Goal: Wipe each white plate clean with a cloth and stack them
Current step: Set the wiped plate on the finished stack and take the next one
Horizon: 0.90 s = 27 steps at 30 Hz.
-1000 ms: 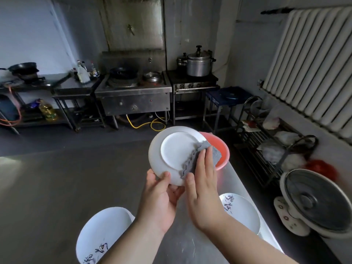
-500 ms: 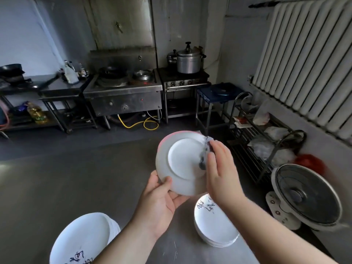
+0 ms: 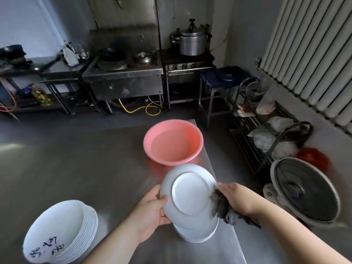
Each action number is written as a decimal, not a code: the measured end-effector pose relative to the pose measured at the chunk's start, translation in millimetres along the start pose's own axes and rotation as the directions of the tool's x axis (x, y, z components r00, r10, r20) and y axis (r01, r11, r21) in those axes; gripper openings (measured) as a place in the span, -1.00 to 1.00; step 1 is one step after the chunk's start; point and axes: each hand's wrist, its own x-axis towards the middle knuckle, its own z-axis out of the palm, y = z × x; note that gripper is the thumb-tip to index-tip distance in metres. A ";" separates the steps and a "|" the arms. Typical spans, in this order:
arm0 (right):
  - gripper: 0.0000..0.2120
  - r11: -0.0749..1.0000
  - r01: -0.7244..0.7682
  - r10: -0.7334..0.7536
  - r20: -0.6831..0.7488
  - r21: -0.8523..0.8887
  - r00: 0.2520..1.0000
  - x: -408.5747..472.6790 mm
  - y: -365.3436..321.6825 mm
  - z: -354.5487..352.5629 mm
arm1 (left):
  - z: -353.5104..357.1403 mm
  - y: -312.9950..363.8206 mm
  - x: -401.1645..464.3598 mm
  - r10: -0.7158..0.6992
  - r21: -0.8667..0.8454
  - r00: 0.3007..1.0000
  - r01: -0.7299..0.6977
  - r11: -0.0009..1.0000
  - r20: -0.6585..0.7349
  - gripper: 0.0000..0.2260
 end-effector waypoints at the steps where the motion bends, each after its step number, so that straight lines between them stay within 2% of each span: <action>1: -0.31 0.999 -0.040 0.040 -0.034 -0.014 0.999 2.2 6.3 0.2 | 8.5 -5.8 3.5 0.007 0.008 1.000 -0.006 1.000 -0.024 -0.71; 3: -0.14 0.989 -0.110 0.116 -0.053 0.098 0.992 7.7 17.8 -1.3 | 26.9 -16.2 11.4 0.050 -0.013 0.996 -0.051 0.999 -0.069 -0.70; 5: -0.05 0.966 -0.134 0.132 0.021 0.219 0.991 15.5 27.6 -3.6 | 42.0 -22.5 20.7 0.049 -0.091 0.994 -0.058 0.994 -0.096 -0.64; 6: -0.08 0.967 -0.117 0.114 0.028 0.227 0.993 19.3 31.8 -4.9 | 47.1 -22.2 24.8 0.007 -0.149 0.995 -0.022 0.989 -0.096 -0.56; 8: -0.33 0.977 -0.041 0.057 -0.072 0.209 0.996 29.9 42.9 -6.1 | 48.1 -25.9 33.1 -0.080 -0.196 0.995 0.067 0.978 -0.059 -0.42; 10: -0.47 0.977 0.028 -0.004 -0.115 0.210 0.993 38.0 55.3 -6.5 | 44.5 -34.3 38.9 -0.086 -0.061 0.996 0.085 0.995 -0.019 -0.48; 13: -0.57 0.983 0.048 -0.048 -0.004 0.174 0.999 43.3 65.4 -3.5 | 36.5 -52.9 47.9 -0.133 0.154 0.979 0.156 0.976 -0.153 -0.51; 15: -0.71 0.993 0.044 -0.050 0.051 0.107 0.997 48.9 71.6 0.4 | 30.3 -62.7 53.1 -0.123 0.434 0.973 0.199 0.879 -0.196 -0.68; 17: -0.81 0.999 0.042 -0.044 0.066 0.032 0.997 56.2 79.0 6.9 | 23.7 -73.2 58.8 -0.133 0.614 0.966 0.245 0.750 -0.223 -0.73; 20: -0.80 0.987 0.053 -0.042 0.079 -0.149 0.996 64.5 88.0 18.6 | 17.4 -86.3 67.8 -0.075 0.745 0.955 0.272 0.609 -0.287 -0.74; 24: -0.82 0.948 0.065 -0.065 0.009 -0.310 0.998 69.9 93.2 31.2 | 18.9 -97.0 75.3 0.024 0.806 0.948 0.255 0.534 -0.317 -0.74; 27: -0.84 0.927 0.052 -0.077 -0.054 -0.371 0.996 74.5 95.0 37.3 | 24.0 -100.2 82.0 0.094 0.872 0.942 0.257 0.417 -0.322 -0.72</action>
